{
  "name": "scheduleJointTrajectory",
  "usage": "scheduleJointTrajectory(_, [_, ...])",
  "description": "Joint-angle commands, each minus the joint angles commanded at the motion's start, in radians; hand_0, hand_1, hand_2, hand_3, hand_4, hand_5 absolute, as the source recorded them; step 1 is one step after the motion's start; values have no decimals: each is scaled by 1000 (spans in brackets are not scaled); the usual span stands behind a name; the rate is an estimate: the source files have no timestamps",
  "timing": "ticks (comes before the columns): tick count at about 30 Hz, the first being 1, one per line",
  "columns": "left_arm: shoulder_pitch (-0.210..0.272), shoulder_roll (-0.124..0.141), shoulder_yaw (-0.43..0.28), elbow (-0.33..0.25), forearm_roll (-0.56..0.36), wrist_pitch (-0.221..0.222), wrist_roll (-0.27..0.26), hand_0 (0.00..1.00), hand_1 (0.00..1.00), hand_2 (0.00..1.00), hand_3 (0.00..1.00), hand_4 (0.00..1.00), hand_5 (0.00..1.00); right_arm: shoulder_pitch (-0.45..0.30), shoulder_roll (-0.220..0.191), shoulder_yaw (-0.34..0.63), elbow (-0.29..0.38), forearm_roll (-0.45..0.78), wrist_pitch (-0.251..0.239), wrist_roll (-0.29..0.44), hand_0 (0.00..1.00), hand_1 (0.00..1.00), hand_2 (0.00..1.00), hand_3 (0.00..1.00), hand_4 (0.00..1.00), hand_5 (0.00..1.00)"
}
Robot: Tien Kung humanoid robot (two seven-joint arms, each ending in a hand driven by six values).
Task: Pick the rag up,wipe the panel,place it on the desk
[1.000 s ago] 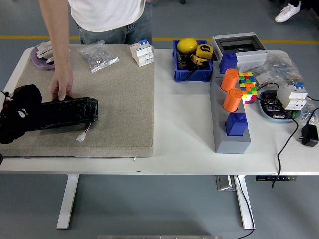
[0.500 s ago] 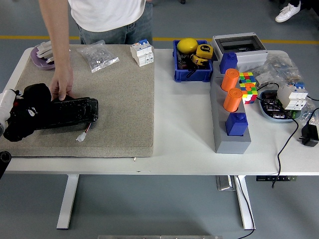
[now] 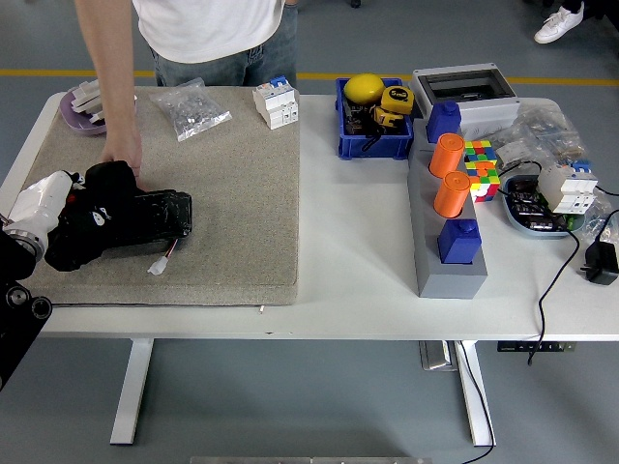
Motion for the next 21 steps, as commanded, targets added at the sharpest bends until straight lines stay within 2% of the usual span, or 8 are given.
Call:
scheduleJointTrajectory(10, [-28, -9, 93, -23, -18, -1, 15, 191, 182, 541, 552, 510, 66, 2, -1, 2, 0, -1, 2, -1, 677, 666, 701, 645, 998, 460])
scheduleJointTrajectory(21, [-83, -30, 182, -22, -28, -1, 29, 193, 180, 540, 552, 513, 69, 5, -3, -3, 2, 1, 4, -2, 677, 666, 701, 644, 998, 459])
